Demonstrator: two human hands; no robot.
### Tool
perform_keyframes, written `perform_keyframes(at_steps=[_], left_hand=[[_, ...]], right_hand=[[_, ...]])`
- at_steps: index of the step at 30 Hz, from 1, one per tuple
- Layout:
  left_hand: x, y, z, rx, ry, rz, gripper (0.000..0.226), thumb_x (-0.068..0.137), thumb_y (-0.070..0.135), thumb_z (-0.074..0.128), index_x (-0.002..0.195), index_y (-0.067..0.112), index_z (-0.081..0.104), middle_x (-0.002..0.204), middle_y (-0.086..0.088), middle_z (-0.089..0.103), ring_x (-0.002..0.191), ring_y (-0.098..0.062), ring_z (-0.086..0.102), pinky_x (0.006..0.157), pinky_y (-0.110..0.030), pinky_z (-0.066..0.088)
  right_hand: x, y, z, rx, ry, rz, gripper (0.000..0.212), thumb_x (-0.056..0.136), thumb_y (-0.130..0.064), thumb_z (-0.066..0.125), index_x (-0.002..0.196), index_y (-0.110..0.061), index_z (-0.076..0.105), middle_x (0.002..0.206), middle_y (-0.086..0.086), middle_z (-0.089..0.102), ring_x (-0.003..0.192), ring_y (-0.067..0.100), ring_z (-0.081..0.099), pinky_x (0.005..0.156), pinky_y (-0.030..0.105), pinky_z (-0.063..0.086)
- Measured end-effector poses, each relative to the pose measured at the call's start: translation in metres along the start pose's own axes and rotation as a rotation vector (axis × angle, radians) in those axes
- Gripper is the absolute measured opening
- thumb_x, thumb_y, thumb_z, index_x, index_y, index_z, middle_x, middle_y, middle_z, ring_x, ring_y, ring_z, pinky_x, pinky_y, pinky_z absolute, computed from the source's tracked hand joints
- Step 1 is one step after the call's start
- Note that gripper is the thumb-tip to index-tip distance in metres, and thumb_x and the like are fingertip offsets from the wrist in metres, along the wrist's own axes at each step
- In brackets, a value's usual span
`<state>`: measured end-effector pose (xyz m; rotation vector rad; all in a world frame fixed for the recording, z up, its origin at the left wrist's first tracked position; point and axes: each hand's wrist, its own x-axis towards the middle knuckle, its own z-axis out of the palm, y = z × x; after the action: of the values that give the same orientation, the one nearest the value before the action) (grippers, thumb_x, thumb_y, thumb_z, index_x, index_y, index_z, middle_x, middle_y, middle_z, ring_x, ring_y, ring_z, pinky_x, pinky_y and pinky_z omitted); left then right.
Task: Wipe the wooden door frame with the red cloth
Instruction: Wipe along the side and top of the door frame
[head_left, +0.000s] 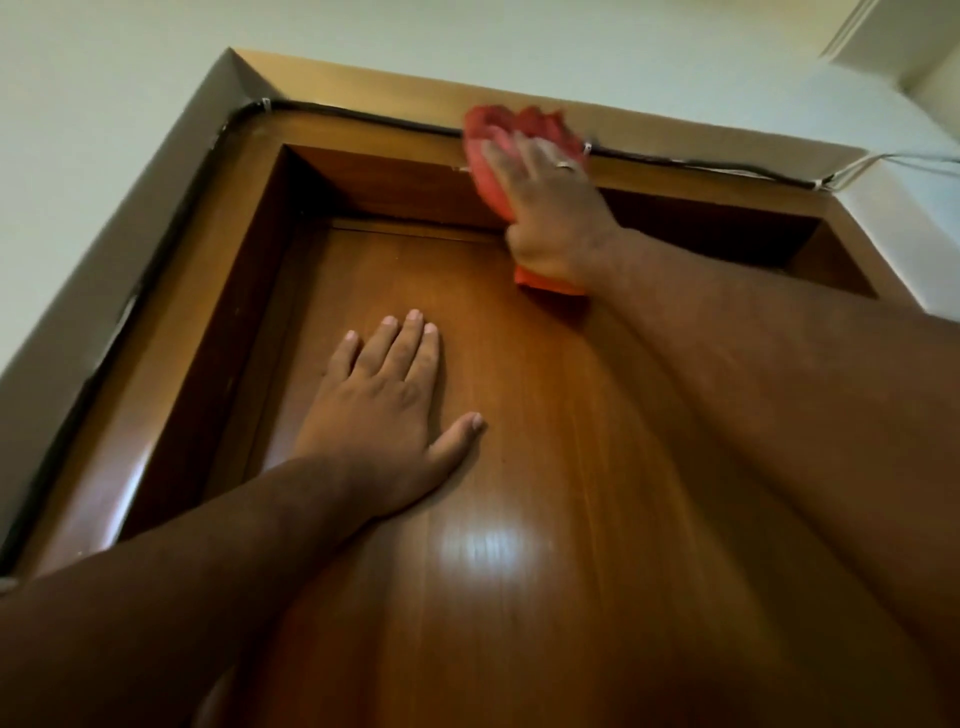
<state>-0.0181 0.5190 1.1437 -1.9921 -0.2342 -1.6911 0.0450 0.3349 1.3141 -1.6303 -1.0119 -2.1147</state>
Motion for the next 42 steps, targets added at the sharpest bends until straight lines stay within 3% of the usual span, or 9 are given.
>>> perform_keyframes(at_steps=[5, 9, 13, 17, 22, 28, 31, 36, 42], left_hand=[[0.002, 0.001, 0.002, 0.013, 0.019, -0.01, 0.097, 0.086, 0.078, 0.005, 0.16, 0.014, 0.0, 0.169, -0.008, 0.0, 0.155, -0.023, -0.003, 0.125, -0.047, 0.0], [0.0, 0.001, 0.002, 0.011, 0.016, -0.016, 0.098, 0.086, 0.078, 0.005, 0.16, 0.015, -0.001, 0.169, -0.007, -0.001, 0.155, -0.022, -0.004, 0.125, -0.046, 0.0], [-0.001, 0.0, 0.0, 0.002, 0.007, -0.013, 0.099, 0.085, 0.08, 0.004, 0.16, 0.015, -0.001, 0.169, -0.007, -0.001, 0.155, -0.022, -0.003, 0.125, -0.045, -0.002], [-0.002, 0.0, 0.001, 0.019, 0.009, -0.008, 0.097, 0.087, 0.078, 0.006, 0.16, 0.015, 0.002, 0.169, -0.007, 0.002, 0.155, -0.022, -0.001, 0.124, -0.045, 0.0], [-0.002, 0.003, -0.002, 0.041, -0.003, -0.018, 0.098, 0.086, 0.077, 0.005, 0.159, 0.013, 0.006, 0.169, -0.009, 0.006, 0.155, -0.024, 0.004, 0.123, -0.045, 0.003], [0.0, 0.04, -0.016, -0.011, -0.072, -0.095, 0.104, 0.082, 0.079, 0.002, 0.159, 0.009, 0.005, 0.169, -0.012, 0.003, 0.155, -0.026, 0.001, 0.124, -0.046, 0.004], [0.005, 0.103, -0.016, -0.107, -0.06, -0.022, 0.101, 0.084, 0.075, 0.0, 0.159, 0.009, 0.003, 0.168, -0.013, -0.001, 0.155, -0.026, -0.005, 0.125, -0.044, 0.0], [-0.027, 0.228, 0.016, -0.29, -0.094, 0.085, 0.093, 0.088, 0.07, 0.006, 0.159, 0.011, -0.001, 0.169, -0.009, -0.006, 0.154, -0.023, -0.012, 0.124, -0.044, -0.008], [-0.054, 0.254, 0.035, -0.157, -0.123, 0.121, 0.093, 0.09, 0.071, 0.008, 0.159, 0.009, -0.001, 0.168, -0.014, -0.006, 0.155, -0.03, -0.009, 0.123, -0.049, -0.007]], right_hand=[[-0.008, 0.009, -0.004, -0.014, -0.027, 0.187, 0.091, 0.084, -0.007, 0.057, 0.155, -0.029, 0.006, 0.164, 0.01, 0.009, 0.148, 0.038, 0.01, 0.116, 0.058, 0.023], [0.016, -0.057, 0.005, 0.082, -0.012, -0.005, 0.095, 0.081, -0.001, 0.058, 0.156, -0.031, 0.01, 0.165, 0.008, 0.009, 0.149, 0.037, 0.008, 0.115, 0.055, 0.017], [0.027, -0.08, 0.008, -0.003, -0.046, -0.154, 0.092, 0.085, -0.004, 0.056, 0.157, -0.026, 0.005, 0.165, 0.011, 0.003, 0.15, 0.033, 0.002, 0.119, 0.049, 0.008], [0.012, -0.03, -0.004, 0.003, -0.071, -0.062, 0.097, 0.082, -0.001, 0.059, 0.156, -0.029, 0.003, 0.165, 0.009, 0.007, 0.149, 0.035, 0.008, 0.117, 0.055, 0.021], [-0.03, 0.091, -0.038, -0.137, -0.243, 0.129, 0.102, 0.079, -0.011, 0.065, 0.155, -0.026, -0.001, 0.164, 0.014, 0.01, 0.148, 0.037, 0.014, 0.118, 0.053, 0.02], [-0.098, 0.216, -0.076, -0.363, -0.433, 0.407, 0.094, 0.08, -0.018, 0.068, 0.154, -0.012, 0.01, 0.16, 0.022, 0.015, 0.145, 0.043, 0.019, 0.113, 0.054, 0.027], [-0.113, 0.24, -0.076, -0.213, -0.475, 0.465, 0.088, 0.089, -0.021, 0.06, 0.156, -0.014, 0.002, 0.163, 0.018, 0.007, 0.144, 0.042, 0.024, 0.111, 0.05, 0.029], [-0.12, 0.251, -0.066, -0.099, -0.431, 0.453, 0.089, 0.091, -0.026, 0.057, 0.156, -0.017, -0.004, 0.164, 0.017, -0.004, 0.149, 0.039, 0.003, 0.117, 0.045, 0.012], [-0.156, 0.249, -0.063, -0.066, -0.367, 0.369, 0.086, 0.091, -0.03, 0.053, 0.156, -0.018, -0.002, 0.164, 0.016, -0.007, 0.15, 0.037, 0.0, 0.118, 0.045, 0.015]])
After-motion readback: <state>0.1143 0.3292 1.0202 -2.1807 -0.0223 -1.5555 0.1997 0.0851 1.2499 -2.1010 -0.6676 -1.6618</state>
